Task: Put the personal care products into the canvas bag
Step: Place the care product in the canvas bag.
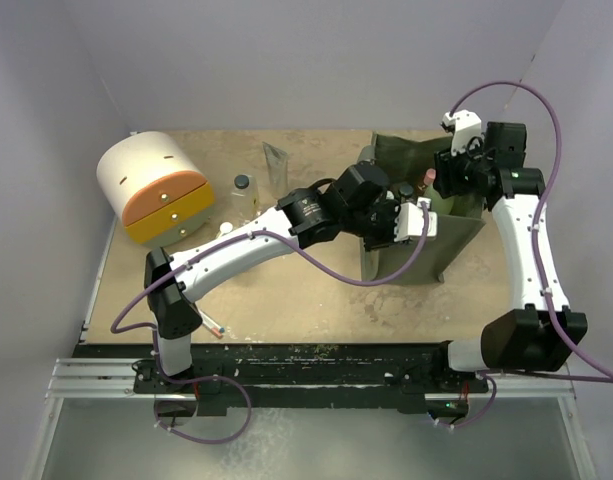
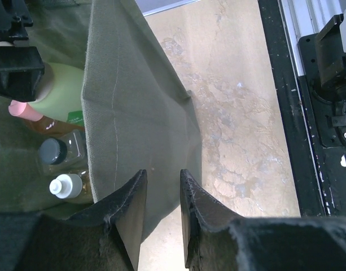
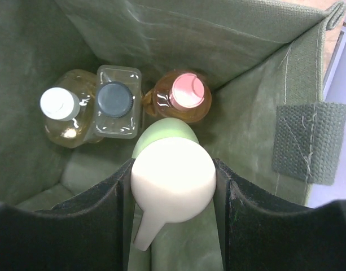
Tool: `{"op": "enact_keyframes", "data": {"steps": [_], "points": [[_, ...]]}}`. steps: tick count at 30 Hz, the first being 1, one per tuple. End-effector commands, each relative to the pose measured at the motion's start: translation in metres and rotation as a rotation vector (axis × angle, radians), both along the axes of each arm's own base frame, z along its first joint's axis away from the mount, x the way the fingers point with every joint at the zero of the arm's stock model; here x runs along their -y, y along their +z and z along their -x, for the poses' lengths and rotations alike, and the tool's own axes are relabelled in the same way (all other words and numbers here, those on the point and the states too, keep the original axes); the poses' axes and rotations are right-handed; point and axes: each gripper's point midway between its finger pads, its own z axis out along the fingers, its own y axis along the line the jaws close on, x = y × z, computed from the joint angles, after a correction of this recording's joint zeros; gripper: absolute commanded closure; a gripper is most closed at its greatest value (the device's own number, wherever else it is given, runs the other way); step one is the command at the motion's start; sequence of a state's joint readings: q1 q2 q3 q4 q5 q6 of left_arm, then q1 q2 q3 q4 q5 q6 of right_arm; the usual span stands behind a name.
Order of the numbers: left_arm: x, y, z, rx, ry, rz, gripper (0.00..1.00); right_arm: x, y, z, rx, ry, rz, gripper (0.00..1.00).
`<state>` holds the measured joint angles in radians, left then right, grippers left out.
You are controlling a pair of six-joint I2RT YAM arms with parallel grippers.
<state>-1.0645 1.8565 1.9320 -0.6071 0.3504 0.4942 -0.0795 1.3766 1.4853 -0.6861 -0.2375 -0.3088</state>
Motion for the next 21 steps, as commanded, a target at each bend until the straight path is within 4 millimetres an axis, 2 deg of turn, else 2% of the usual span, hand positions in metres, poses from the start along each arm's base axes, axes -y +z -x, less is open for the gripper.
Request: {"op": "enact_keyframes", "data": {"steps": [1,10,21], "points": [[0.003,0.016,0.002,0.042,-0.014,0.045,0.67,0.006,0.049,-0.028,0.226,0.001,0.048,1.0],[0.003,0.015,0.003,0.047,-0.019,0.042,0.67,0.01,0.036,-0.027,0.22,0.013,0.088,1.0],[0.001,0.016,0.005,0.058,-0.023,0.041,0.65,0.0,-0.004,-0.022,0.127,0.053,0.049,0.99]]}}
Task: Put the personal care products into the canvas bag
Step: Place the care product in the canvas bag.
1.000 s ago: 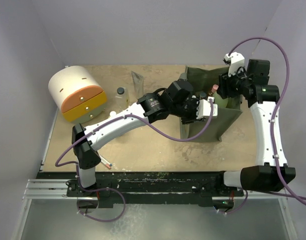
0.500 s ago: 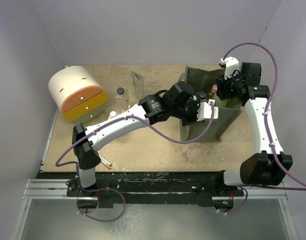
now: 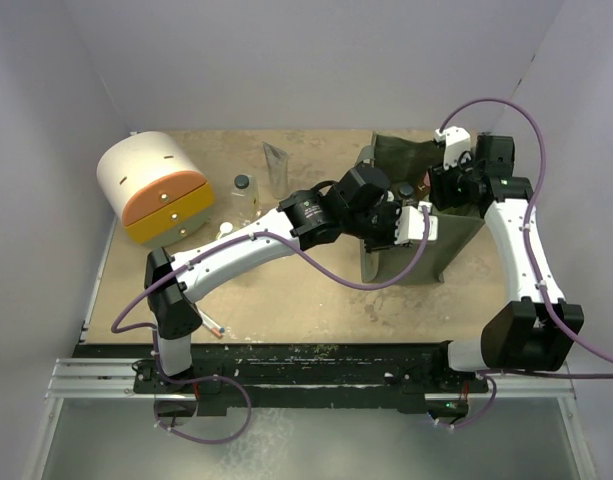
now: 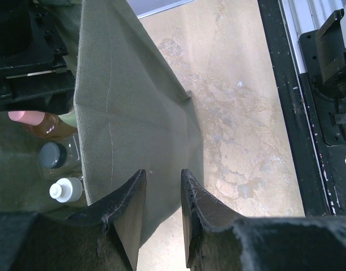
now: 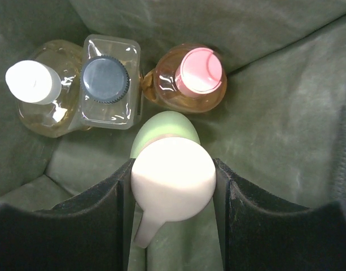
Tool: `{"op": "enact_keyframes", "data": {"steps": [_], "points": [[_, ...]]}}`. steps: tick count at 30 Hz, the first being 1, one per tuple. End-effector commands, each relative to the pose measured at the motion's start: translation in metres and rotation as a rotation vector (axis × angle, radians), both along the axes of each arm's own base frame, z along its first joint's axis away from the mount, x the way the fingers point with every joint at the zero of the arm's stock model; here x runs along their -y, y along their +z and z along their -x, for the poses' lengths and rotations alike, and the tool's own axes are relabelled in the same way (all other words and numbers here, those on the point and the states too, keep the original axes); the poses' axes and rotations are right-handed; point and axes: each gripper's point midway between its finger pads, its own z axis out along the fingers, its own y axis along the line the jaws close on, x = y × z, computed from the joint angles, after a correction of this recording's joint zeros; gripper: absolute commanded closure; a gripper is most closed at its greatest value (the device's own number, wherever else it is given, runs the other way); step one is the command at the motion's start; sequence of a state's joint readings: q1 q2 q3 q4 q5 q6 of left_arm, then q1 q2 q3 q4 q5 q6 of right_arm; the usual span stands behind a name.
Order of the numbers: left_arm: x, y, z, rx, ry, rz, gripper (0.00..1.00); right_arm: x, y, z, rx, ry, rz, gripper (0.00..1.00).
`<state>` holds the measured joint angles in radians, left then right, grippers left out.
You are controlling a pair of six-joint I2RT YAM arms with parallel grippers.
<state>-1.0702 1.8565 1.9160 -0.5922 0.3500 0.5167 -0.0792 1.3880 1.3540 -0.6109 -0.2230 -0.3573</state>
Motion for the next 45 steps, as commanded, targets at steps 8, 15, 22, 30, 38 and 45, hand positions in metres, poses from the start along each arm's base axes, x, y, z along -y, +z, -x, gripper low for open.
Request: {"op": "enact_keyframes", "data": {"steps": [8,15,22,30,38,45], "points": [[-0.003,0.018,0.004,0.043,-0.01,0.04,0.64,-0.003,0.016,-0.018,0.133,0.035,0.009,0.96],[-0.004,0.02,0.004,0.045,-0.005,0.045,0.61,-0.004,-0.002,-0.016,0.103,0.044,0.009,0.88],[-0.005,0.025,0.006,0.041,0.0,0.055,0.56,-0.004,-0.015,-0.014,0.08,0.051,0.02,0.77],[-0.009,0.034,0.01,0.029,0.002,0.074,0.47,-0.005,-0.025,-0.013,0.068,0.054,0.026,0.71],[-0.016,0.048,0.016,0.028,0.001,0.101,0.4,-0.006,-0.023,-0.013,0.073,0.059,0.029,0.55],[-0.03,0.067,0.015,0.073,0.026,0.126,0.35,-0.01,-0.008,-0.013,0.091,0.076,0.025,0.41]]}}
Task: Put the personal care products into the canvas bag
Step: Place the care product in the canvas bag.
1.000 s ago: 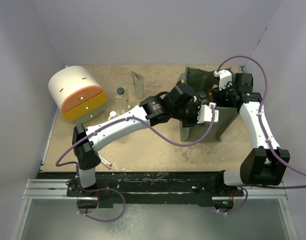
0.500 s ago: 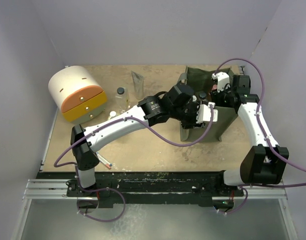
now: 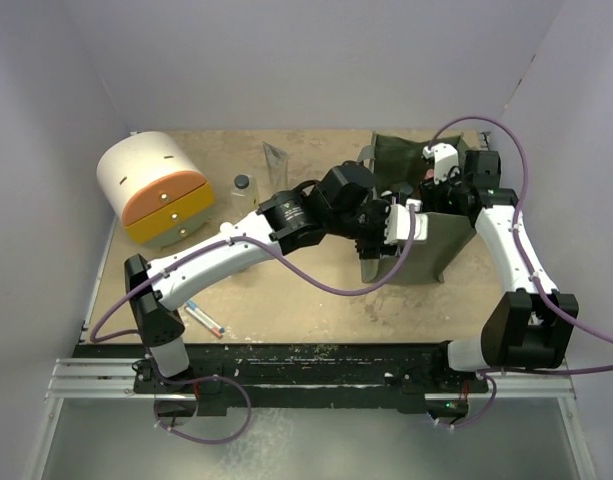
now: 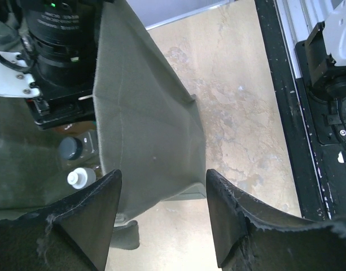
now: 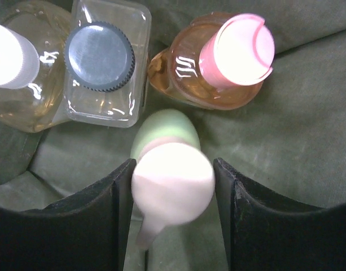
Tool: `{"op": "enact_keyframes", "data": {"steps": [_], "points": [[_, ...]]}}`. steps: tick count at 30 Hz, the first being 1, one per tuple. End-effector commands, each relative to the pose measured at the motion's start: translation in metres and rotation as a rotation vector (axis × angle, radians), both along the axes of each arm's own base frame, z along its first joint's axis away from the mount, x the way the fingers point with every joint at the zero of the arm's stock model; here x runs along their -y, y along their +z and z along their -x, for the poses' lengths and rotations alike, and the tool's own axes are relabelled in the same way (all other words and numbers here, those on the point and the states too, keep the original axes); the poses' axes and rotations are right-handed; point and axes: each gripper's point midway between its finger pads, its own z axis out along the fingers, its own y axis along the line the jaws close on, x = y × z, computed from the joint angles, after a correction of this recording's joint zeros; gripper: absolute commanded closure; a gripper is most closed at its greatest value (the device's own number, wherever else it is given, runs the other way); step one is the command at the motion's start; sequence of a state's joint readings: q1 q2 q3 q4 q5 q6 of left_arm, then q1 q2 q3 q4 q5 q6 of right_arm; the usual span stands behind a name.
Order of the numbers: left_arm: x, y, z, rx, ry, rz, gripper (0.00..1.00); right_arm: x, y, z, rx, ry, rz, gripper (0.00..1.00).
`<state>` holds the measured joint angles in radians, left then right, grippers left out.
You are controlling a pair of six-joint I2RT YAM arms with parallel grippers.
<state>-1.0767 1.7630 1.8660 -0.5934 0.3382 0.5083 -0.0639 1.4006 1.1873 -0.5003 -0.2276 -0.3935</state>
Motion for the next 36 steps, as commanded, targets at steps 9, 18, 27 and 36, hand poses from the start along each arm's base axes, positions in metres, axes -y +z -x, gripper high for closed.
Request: {"op": "enact_keyframes", "data": {"steps": [9,18,27,36], "points": [[-0.041,0.058,0.002,0.14,0.068,0.109,0.3,-0.014,0.067,-0.017,0.175,0.05,-0.01,0.26],[-0.094,0.077,-0.029,0.168,0.21,0.169,0.25,-0.026,0.11,-0.011,0.241,0.073,-0.037,0.2],[-0.188,0.068,-0.103,0.108,0.649,0.21,0.21,-0.043,0.176,0.004,0.37,0.132,-0.084,0.21],[-0.278,0.025,-0.173,-0.057,1.034,0.195,0.2,-0.065,0.217,0.019,0.448,0.187,-0.155,0.21]]}}
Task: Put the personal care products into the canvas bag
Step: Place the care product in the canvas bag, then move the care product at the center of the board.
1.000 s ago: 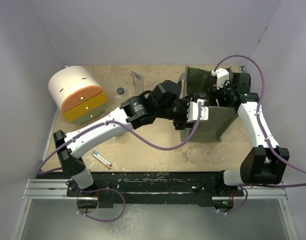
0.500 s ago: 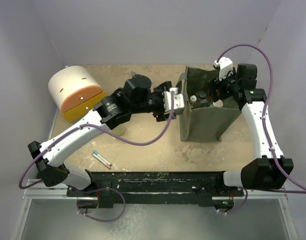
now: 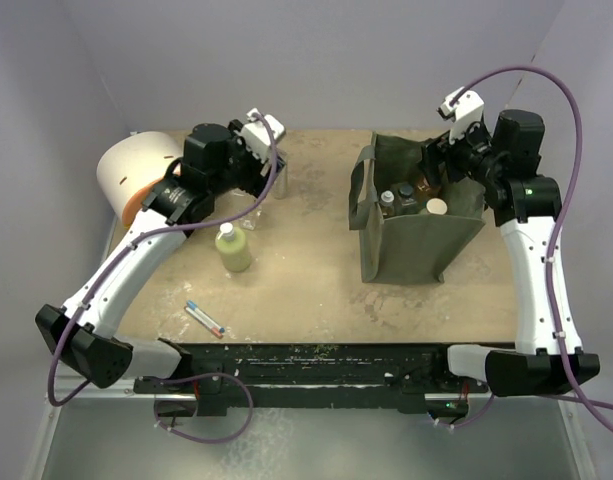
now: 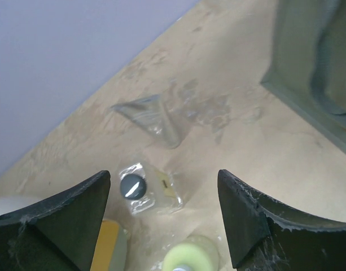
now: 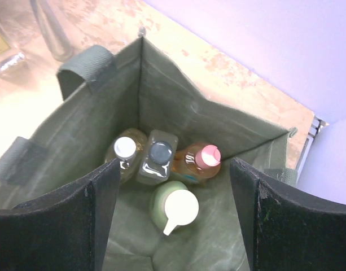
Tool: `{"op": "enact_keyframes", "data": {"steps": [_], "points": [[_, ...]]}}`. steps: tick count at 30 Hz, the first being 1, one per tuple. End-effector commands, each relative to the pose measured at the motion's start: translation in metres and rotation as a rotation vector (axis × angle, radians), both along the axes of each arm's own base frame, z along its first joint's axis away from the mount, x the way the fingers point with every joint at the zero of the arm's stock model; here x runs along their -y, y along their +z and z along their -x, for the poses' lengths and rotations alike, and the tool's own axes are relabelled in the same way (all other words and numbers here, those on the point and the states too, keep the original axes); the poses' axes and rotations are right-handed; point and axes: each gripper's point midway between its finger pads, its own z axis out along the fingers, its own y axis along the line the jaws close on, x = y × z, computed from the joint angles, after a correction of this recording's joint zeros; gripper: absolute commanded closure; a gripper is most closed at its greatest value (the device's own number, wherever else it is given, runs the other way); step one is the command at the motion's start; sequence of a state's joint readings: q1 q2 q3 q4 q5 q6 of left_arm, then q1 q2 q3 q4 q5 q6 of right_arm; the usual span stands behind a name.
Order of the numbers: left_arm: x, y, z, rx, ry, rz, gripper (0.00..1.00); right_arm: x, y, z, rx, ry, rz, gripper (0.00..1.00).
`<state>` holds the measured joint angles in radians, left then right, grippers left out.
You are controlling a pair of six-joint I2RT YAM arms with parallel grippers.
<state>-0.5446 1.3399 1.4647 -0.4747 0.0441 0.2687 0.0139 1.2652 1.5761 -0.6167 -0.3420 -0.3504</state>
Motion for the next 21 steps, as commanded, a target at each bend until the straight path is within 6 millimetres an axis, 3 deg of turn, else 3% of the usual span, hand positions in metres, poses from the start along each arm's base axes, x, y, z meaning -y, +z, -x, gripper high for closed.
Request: {"op": "enact_keyframes", "data": {"steps": [1,8,17,21], "points": [[-0.031,-0.008,-0.029,-0.04,0.163,0.068,0.2,-0.016,0.029,0.014,0.05,0.057,-0.058,0.21],[-0.066,-0.063,-0.068,-0.185,0.259,0.056,0.19,-0.02,0.03,0.025,0.068,0.081,-0.054,0.21],[-0.064,-0.135,-0.089,-0.363,0.268,-0.001,0.16,-0.021,0.025,0.034,0.07,0.089,-0.052,0.21],[-0.064,-0.163,-0.086,-0.43,0.267,-0.022,0.22,-0.021,0.022,0.036,0.068,0.09,-0.052,0.21]]}}
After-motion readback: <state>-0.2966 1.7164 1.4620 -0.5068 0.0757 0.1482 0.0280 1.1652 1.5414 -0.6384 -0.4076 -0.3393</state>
